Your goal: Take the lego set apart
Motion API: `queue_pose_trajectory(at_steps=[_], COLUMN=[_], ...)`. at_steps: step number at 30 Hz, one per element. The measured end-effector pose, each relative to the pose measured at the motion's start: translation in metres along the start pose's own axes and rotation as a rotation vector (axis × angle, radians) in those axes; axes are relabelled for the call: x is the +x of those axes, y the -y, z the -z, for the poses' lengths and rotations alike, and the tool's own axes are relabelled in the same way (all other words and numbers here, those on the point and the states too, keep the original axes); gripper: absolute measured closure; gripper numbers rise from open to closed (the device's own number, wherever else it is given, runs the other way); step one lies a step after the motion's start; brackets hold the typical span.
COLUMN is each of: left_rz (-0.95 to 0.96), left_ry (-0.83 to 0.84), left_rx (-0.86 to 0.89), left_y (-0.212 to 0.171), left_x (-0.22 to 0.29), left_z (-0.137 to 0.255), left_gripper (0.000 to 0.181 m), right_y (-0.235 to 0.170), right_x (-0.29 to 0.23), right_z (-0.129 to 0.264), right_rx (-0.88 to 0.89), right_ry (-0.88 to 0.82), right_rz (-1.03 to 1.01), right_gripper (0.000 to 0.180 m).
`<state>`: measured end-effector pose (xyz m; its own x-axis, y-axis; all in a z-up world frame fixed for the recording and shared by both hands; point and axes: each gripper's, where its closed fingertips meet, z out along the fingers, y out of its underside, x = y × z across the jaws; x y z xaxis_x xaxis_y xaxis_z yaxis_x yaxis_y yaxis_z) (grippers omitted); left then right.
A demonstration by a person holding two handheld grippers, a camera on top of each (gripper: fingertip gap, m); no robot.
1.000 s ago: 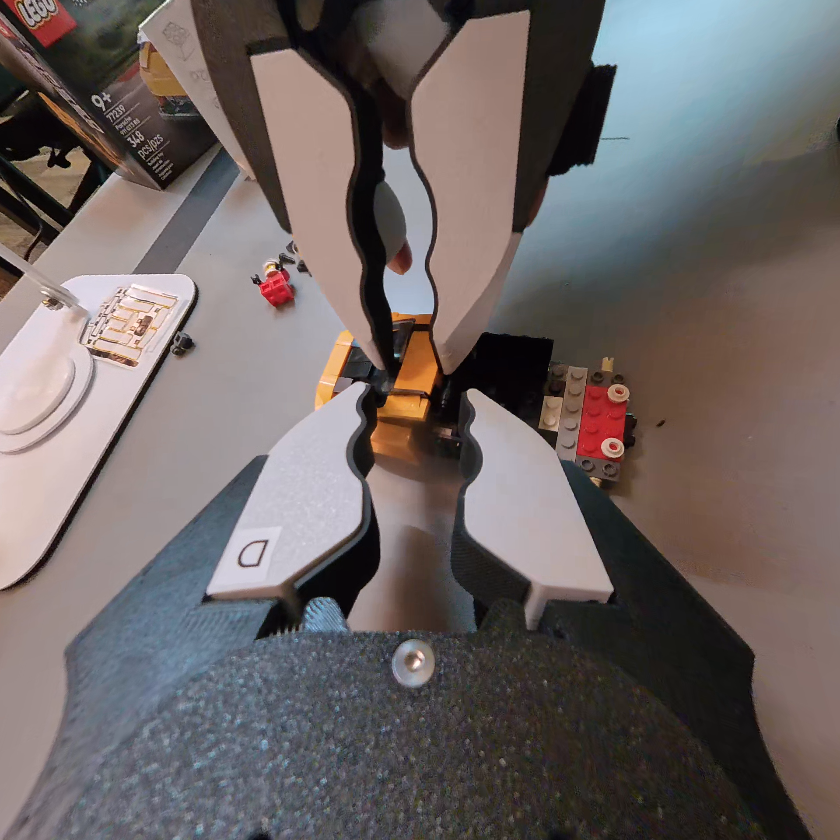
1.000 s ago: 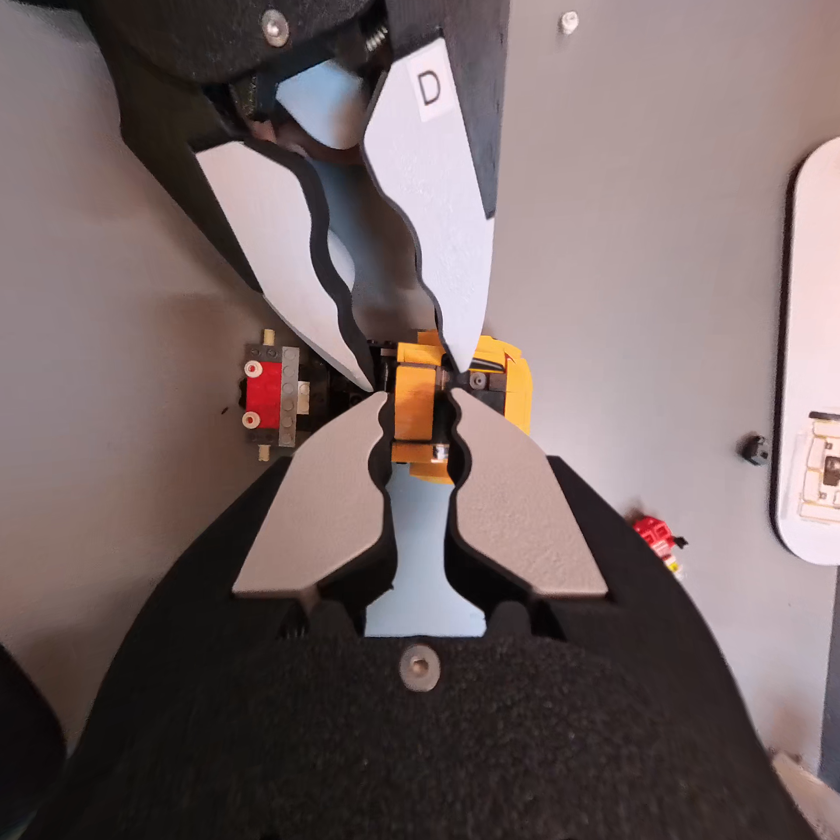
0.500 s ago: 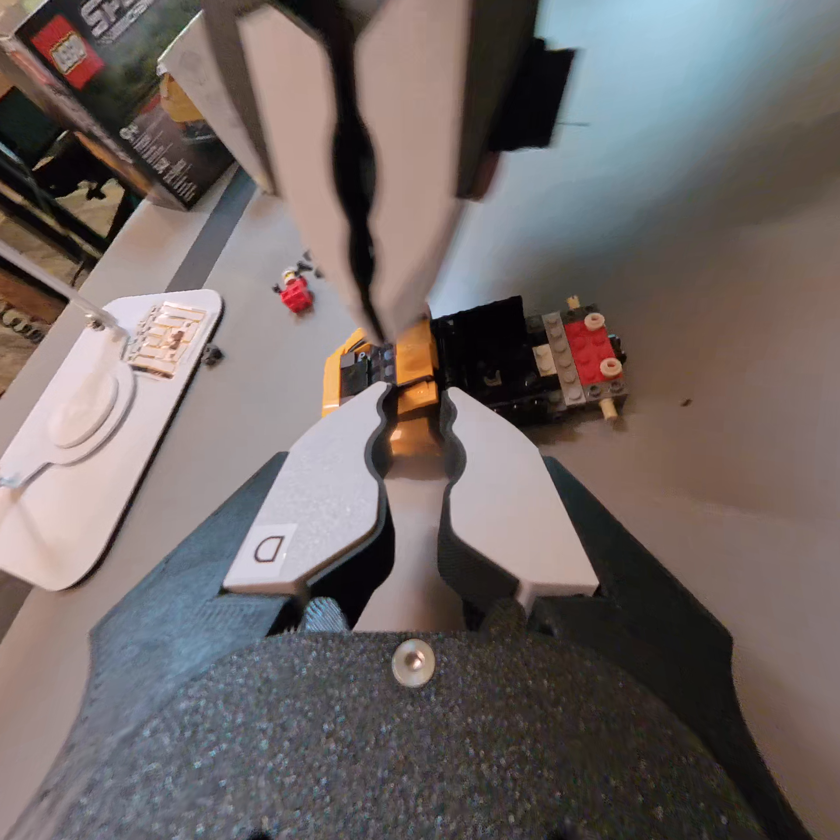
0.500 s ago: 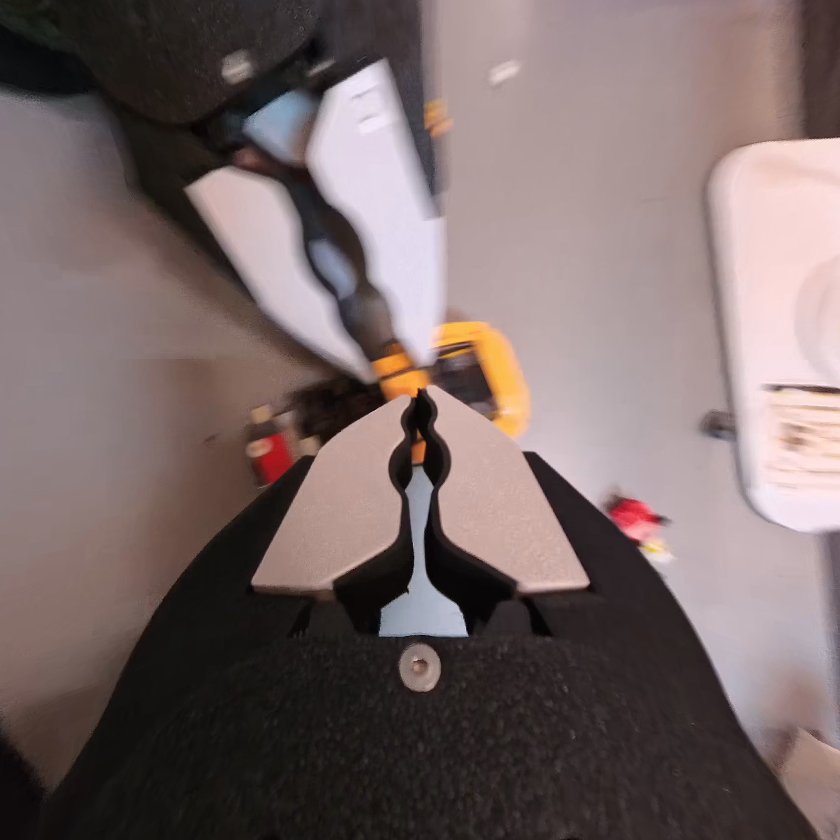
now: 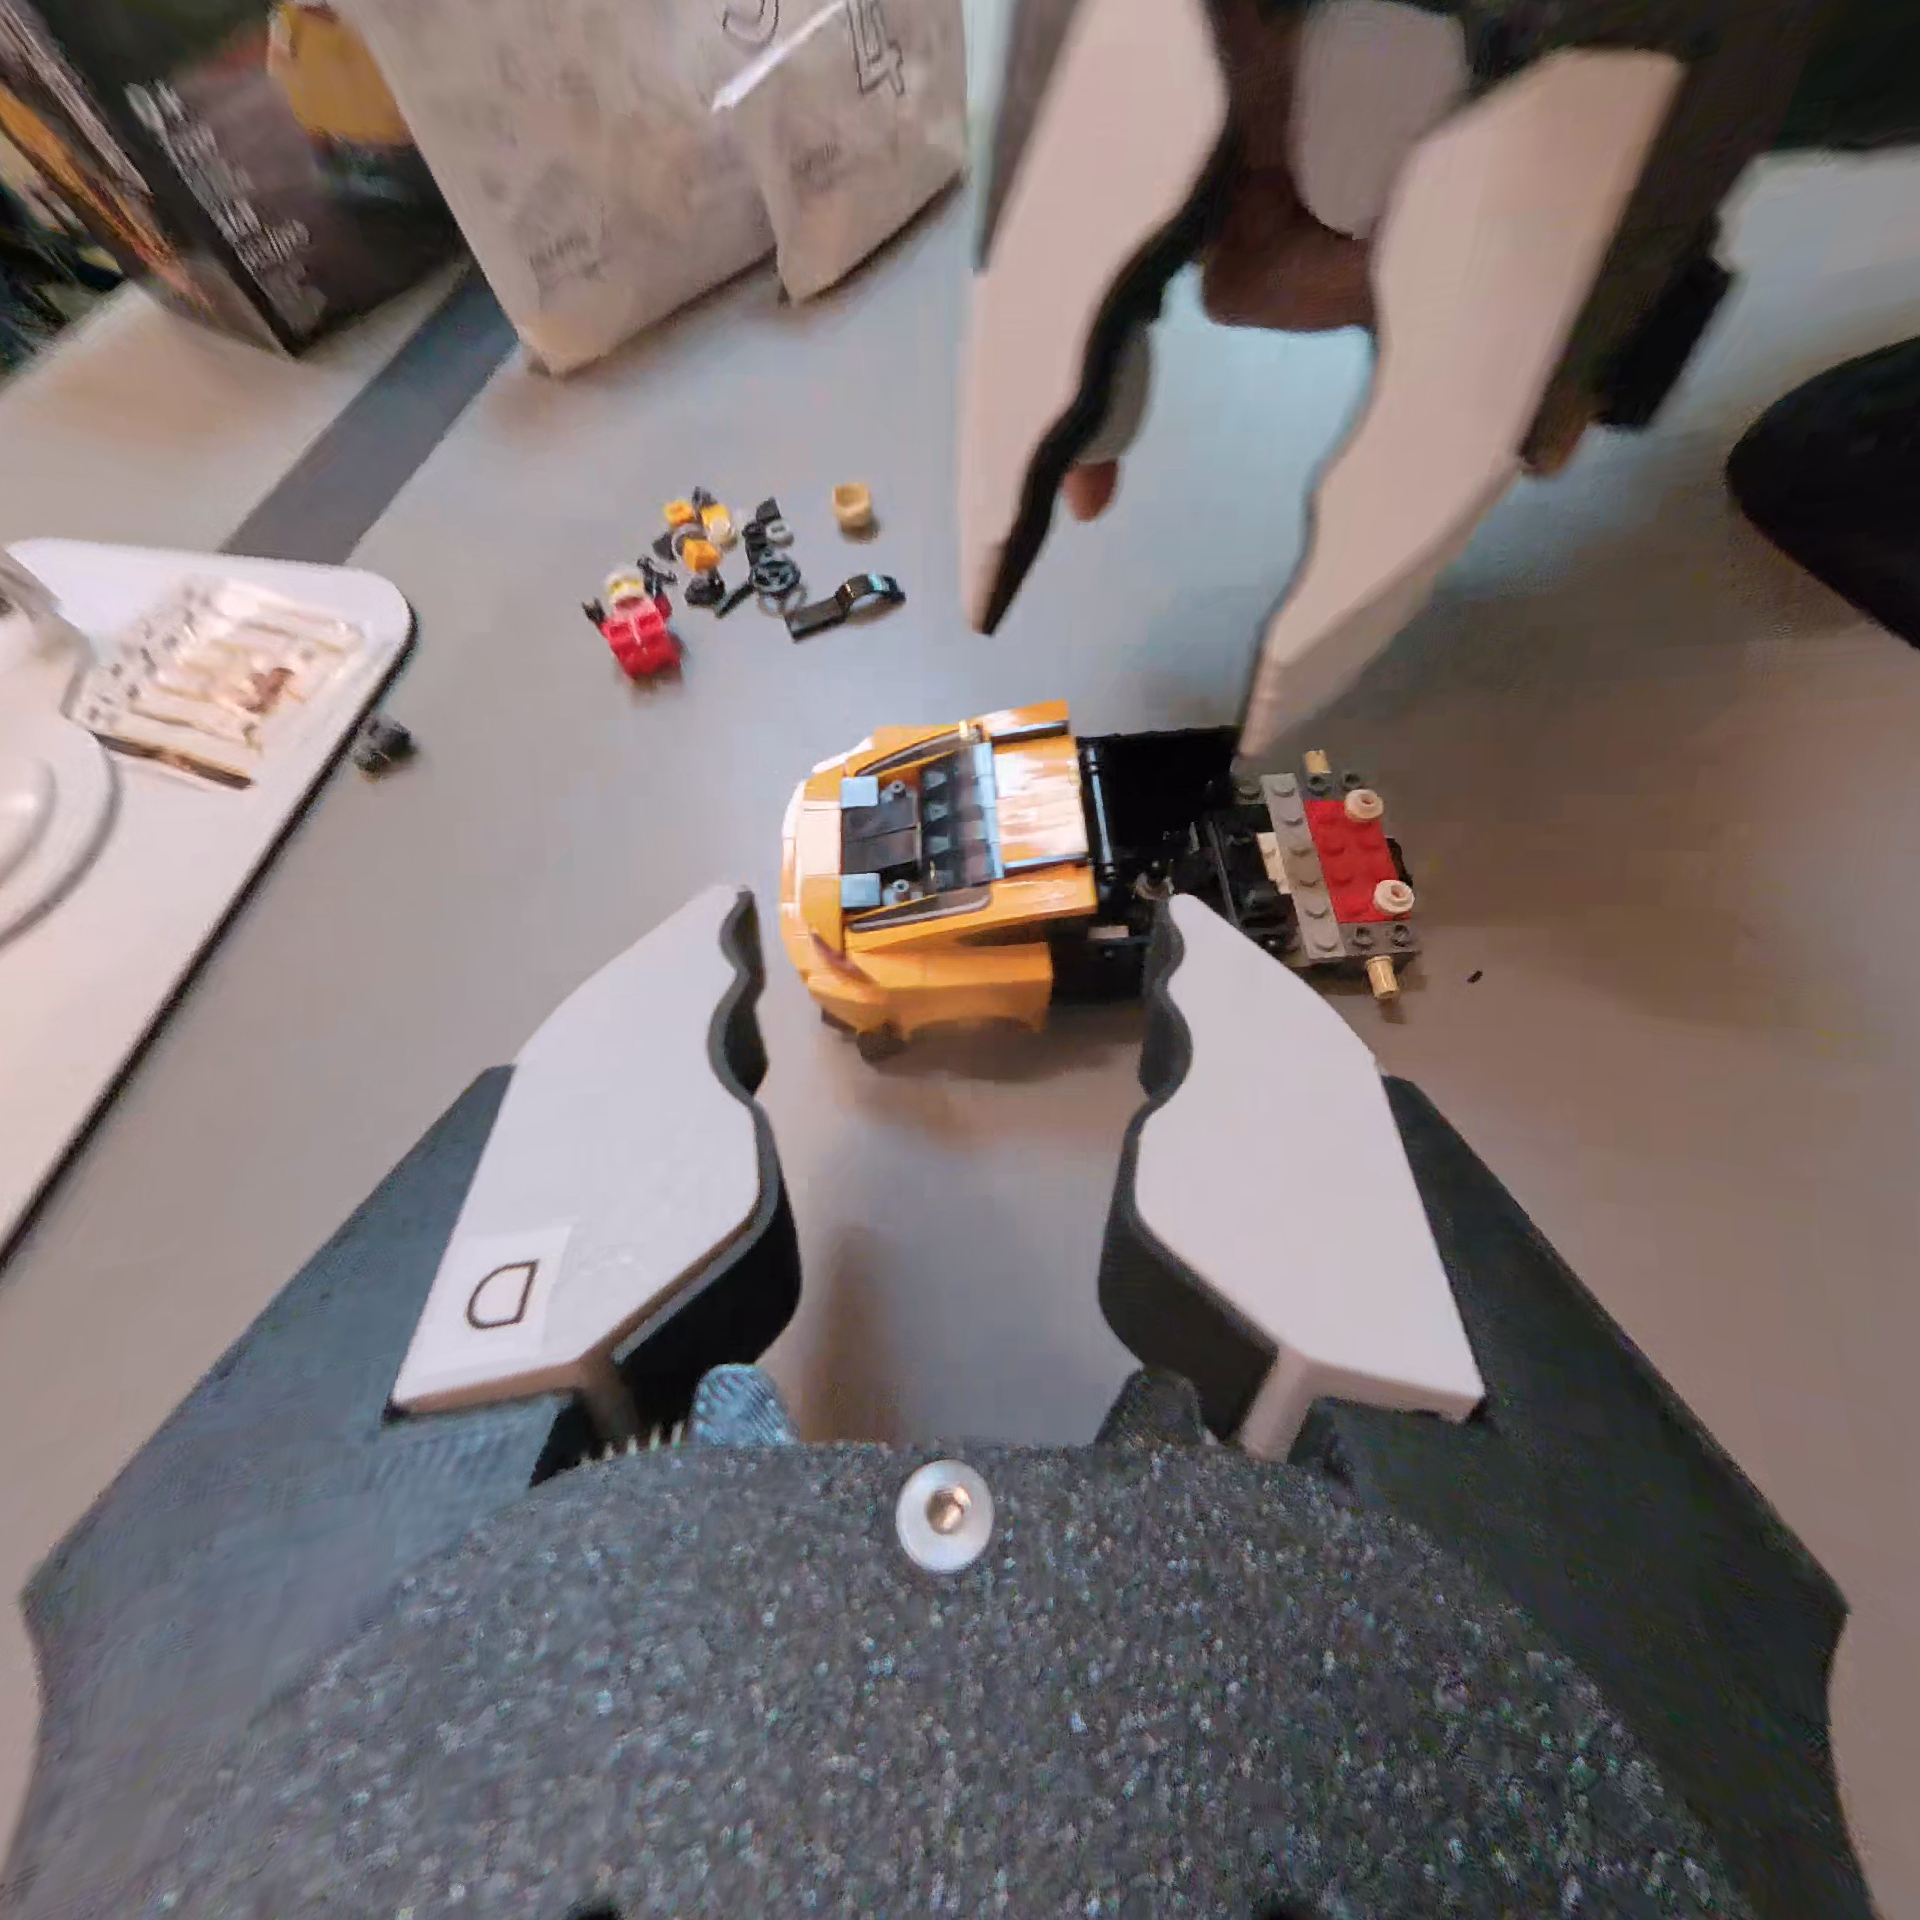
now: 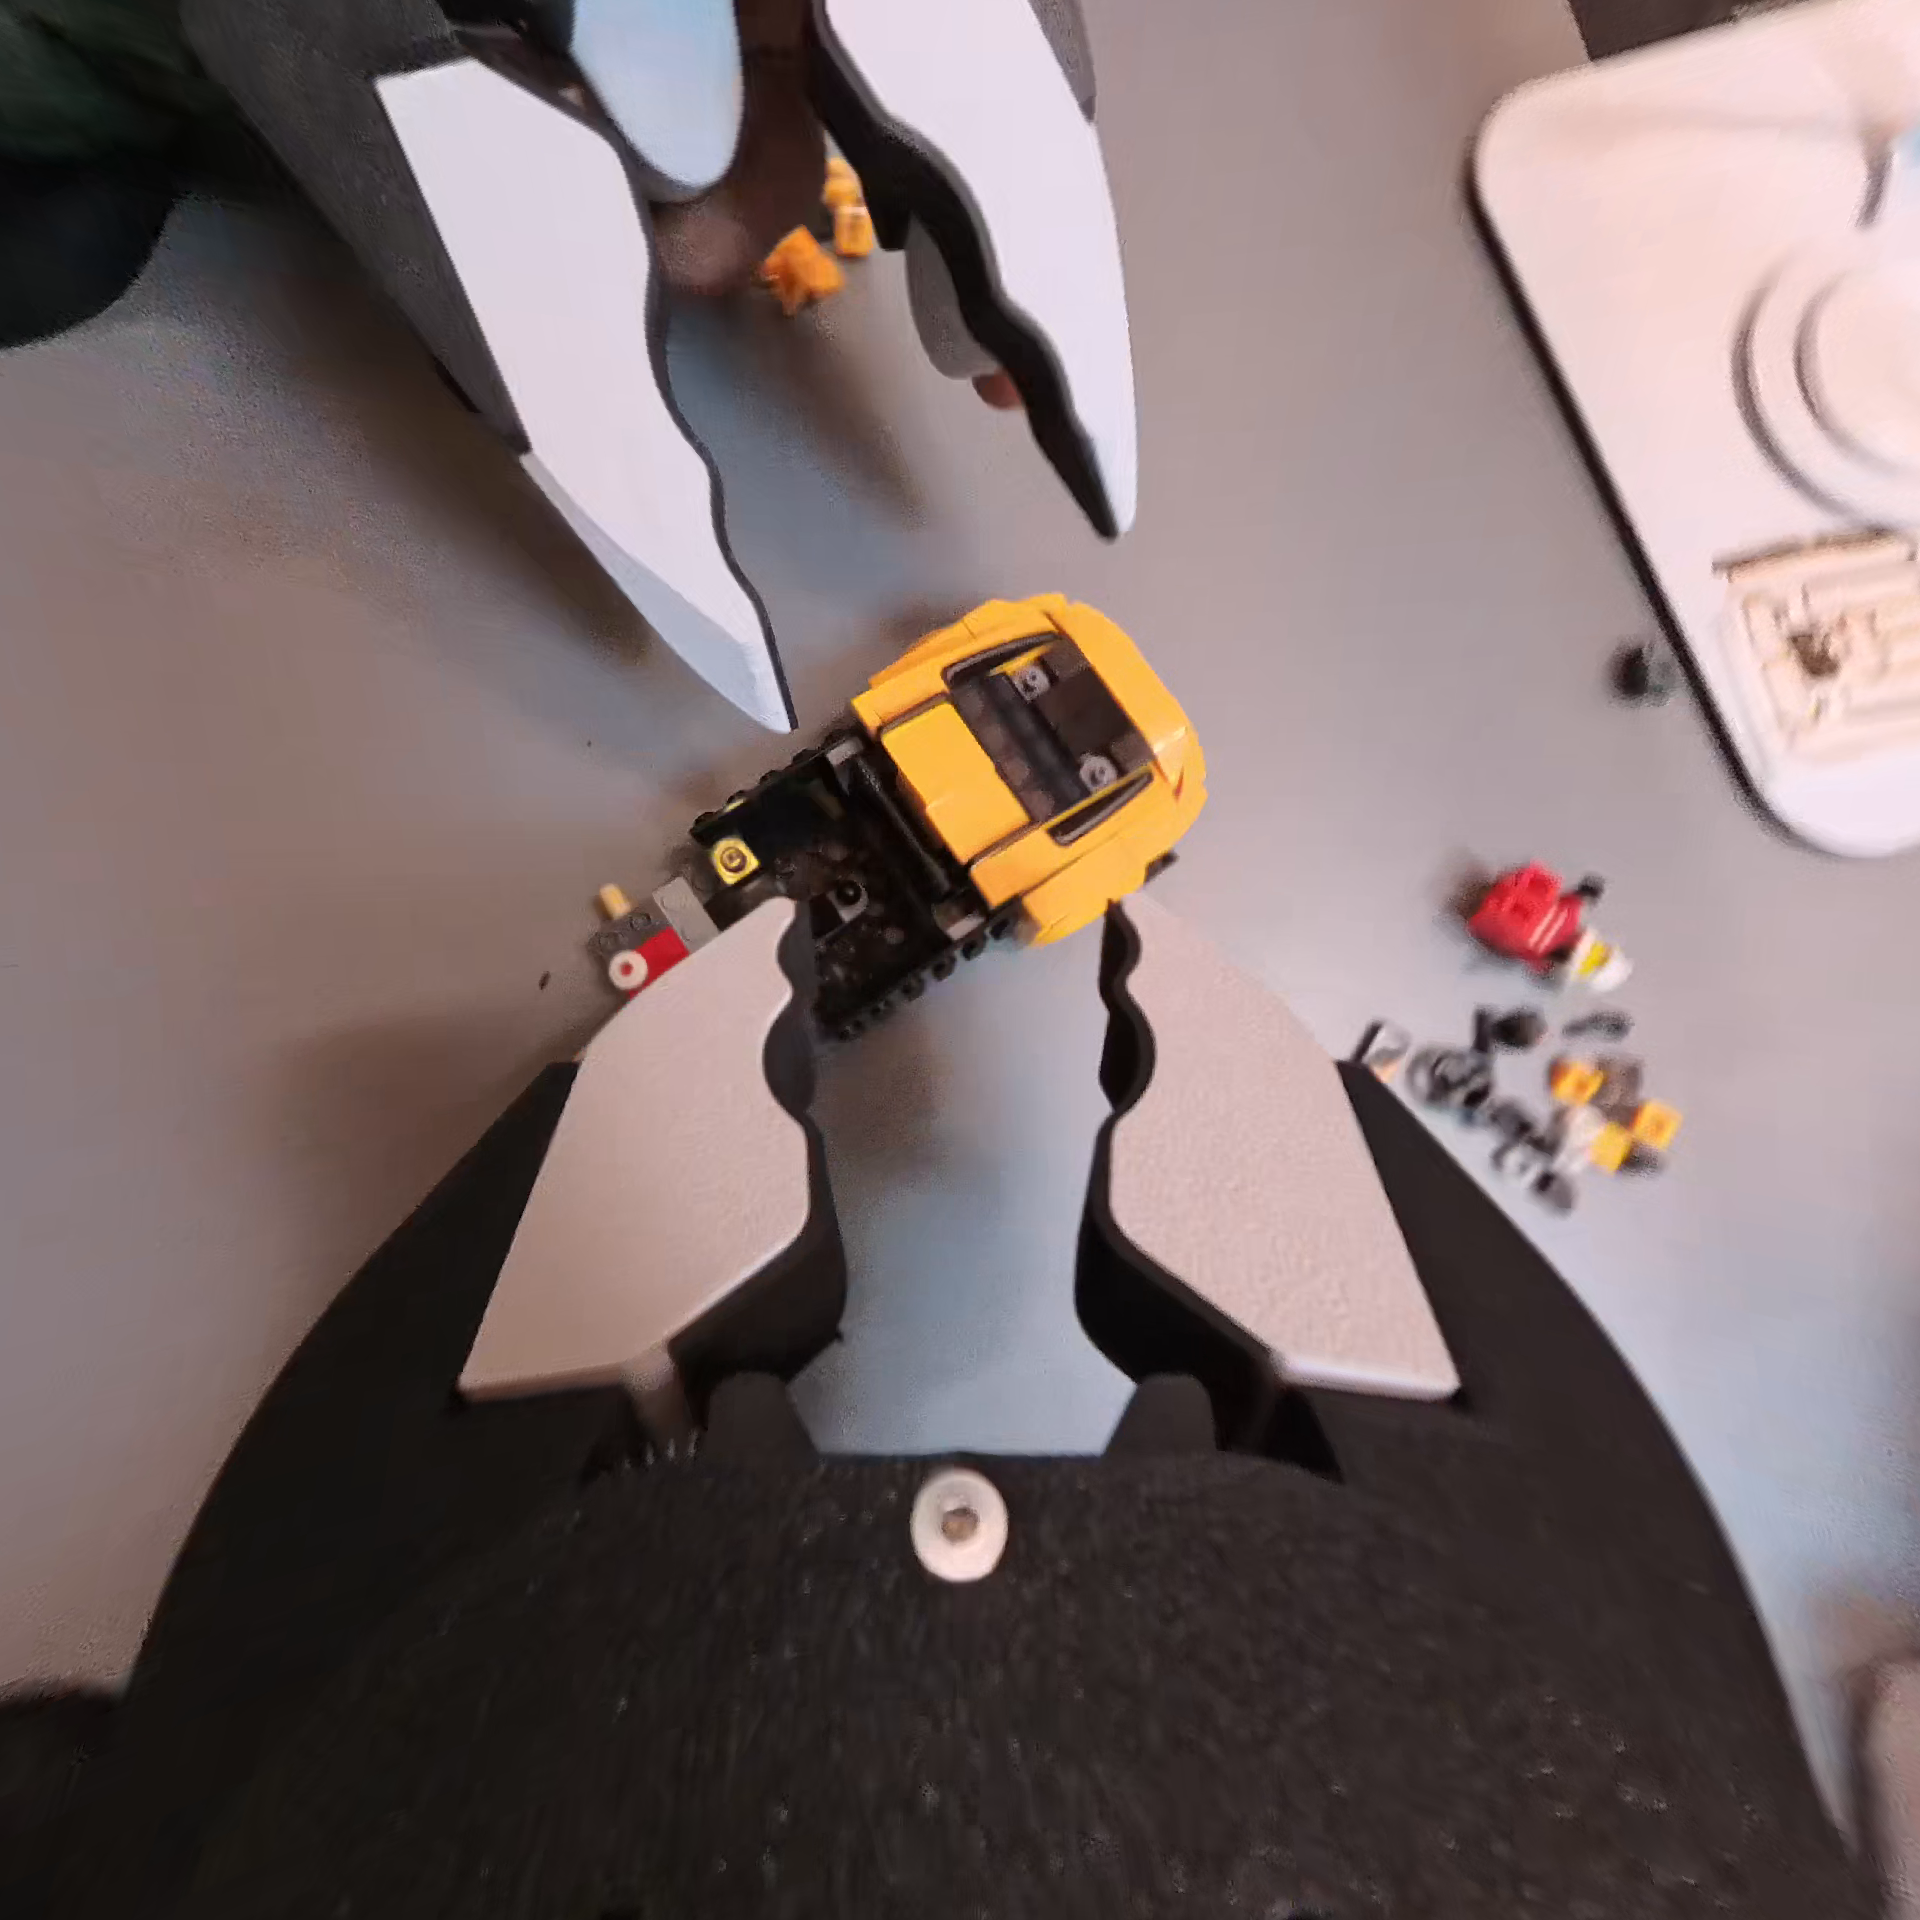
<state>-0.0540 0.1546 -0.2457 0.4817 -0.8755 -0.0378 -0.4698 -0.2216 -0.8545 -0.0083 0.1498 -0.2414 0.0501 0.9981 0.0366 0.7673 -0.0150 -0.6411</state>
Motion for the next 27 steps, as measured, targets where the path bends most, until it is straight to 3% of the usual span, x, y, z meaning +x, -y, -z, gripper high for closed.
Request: queue_pose_trajectory(at_steps=[4,7,10,15,18,20,24,27], left_rz=[0.078,0.063,0.019,-0.054,-0.075,-0.073,-0.104,-0.131], left_ry=[-0.127,-0.189,-0.137,-0.180,-0.206,-0.167,-0.129,-0.160], left_rx=[-0.038,-0.071,-0.131,-0.265,-0.272,-0.226,-0.170,-0.218], left_y=[-0.007,-0.012,-0.018,-0.033,-0.031,-0.023,-0.020,-0.029], left_x=[-0.003,0.009,0.011,0.038,0.042,0.034,0.026,0.033], left_z=[-0.012,-0.017,-0.013,0.014,0.028,0.026,0.000,-0.017], left_gripper=[0.094,0.094,0.106,0.126,0.137,0.127,0.090,0.095], right_y=[-0.012,-0.010,-0.011,-0.027,-0.029,-0.024,-0.008,0.001], right_x=[-0.017,-0.023,-0.022,-0.036,-0.022,-0.017,-0.029,-0.038], right_z=[-0.011,-0.020,-0.024,-0.010,0.003,0.011,0.014,0.012], right_rx=[0.017,0.045,0.026,-0.084,-0.071,-0.034,0.102,0.171], right_ry=[-0.099,-0.153,-0.147,0.091,0.064,0.045,0.070,0.103], right_rz=[-0.213,-0.265,-0.224,0.042,0.084,0.043,-0.106,-0.234], right_gripper=[0.106,0.100,0.104,0.114,0.127,0.127,0.131,0.132])
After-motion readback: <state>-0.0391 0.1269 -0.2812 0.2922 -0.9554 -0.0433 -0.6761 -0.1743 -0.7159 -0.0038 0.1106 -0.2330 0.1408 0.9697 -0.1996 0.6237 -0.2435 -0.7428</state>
